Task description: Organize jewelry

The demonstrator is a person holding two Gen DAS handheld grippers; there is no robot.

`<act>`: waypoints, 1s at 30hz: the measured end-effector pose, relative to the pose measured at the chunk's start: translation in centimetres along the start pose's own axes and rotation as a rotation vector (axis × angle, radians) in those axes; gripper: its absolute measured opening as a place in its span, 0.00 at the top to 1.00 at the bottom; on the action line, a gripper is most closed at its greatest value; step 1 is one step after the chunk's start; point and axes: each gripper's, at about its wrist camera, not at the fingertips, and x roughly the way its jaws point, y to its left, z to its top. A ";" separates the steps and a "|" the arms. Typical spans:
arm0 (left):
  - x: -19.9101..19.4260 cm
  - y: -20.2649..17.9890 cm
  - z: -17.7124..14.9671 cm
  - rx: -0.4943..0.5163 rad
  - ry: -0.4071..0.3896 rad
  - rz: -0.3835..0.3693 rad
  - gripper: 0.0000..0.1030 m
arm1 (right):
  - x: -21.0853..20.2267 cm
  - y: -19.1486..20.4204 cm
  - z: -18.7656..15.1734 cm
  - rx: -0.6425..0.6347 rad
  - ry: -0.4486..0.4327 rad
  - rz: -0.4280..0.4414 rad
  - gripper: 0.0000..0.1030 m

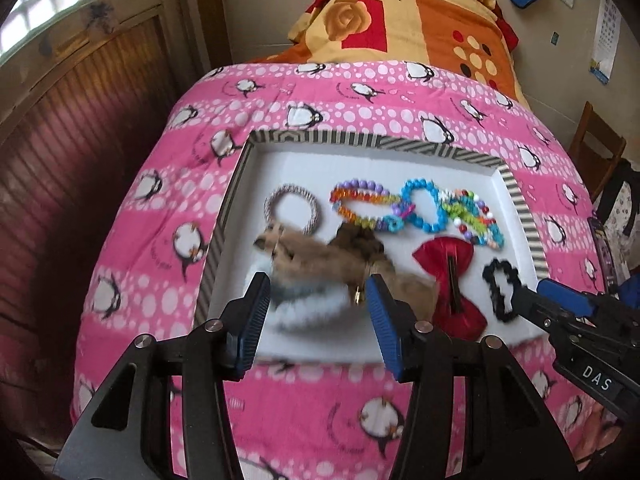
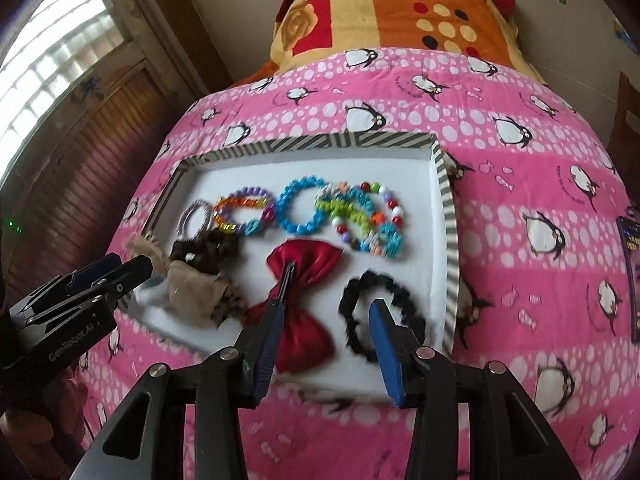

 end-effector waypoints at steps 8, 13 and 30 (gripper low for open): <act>-1.9 2.6 -3.2 -0.053 0.005 -0.008 0.52 | -0.3 2.9 -3.4 -0.033 0.023 -0.014 0.59; -2.7 4.1 -5.2 -0.068 0.022 -0.008 0.52 | 0.3 5.3 -6.0 -0.063 0.054 0.003 0.59; -4.6 3.6 -10.2 -0.020 0.031 -0.009 0.52 | -2.0 6.2 -10.4 -0.067 0.049 -0.019 0.58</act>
